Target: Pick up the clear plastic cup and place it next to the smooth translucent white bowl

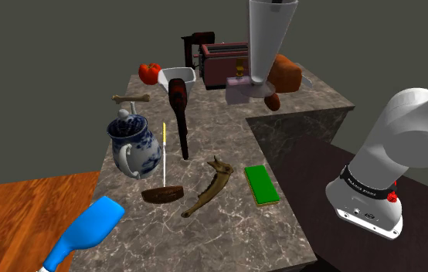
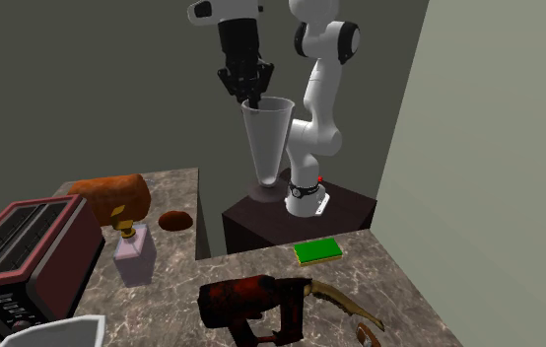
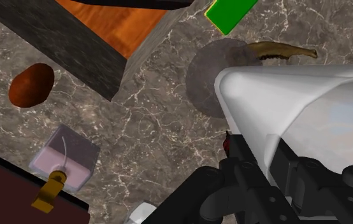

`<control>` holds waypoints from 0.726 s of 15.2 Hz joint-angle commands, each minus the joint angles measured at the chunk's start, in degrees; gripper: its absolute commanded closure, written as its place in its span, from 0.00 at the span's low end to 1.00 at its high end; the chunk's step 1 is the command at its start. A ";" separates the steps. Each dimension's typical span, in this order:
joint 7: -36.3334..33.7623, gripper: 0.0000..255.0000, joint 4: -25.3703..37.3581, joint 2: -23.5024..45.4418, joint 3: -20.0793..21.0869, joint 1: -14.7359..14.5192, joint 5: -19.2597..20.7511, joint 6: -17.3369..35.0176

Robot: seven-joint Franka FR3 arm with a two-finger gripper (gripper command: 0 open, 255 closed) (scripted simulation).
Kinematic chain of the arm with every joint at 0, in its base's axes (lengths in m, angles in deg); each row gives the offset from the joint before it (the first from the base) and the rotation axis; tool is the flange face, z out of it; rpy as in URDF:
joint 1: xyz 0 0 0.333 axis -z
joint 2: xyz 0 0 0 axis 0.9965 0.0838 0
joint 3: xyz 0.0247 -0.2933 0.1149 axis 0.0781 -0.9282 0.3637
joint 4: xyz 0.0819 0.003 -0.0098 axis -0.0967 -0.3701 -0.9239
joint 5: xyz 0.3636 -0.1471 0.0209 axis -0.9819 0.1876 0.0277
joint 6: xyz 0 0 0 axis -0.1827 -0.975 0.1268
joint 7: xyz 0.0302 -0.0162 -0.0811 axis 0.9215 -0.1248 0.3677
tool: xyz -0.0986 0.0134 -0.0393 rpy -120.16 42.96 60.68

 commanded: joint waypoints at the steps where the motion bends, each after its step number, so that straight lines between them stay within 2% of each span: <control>1: -0.23 1.00 1.39 0.40 0.03 -0.05 -0.05 -0.94; 6: 2.70 1.00 10.39 10.82 -2.24 0.34 0.31 0.02; 11: 5.48 1.00 21.98 22.12 -4.42 0.96 -0.29 -0.79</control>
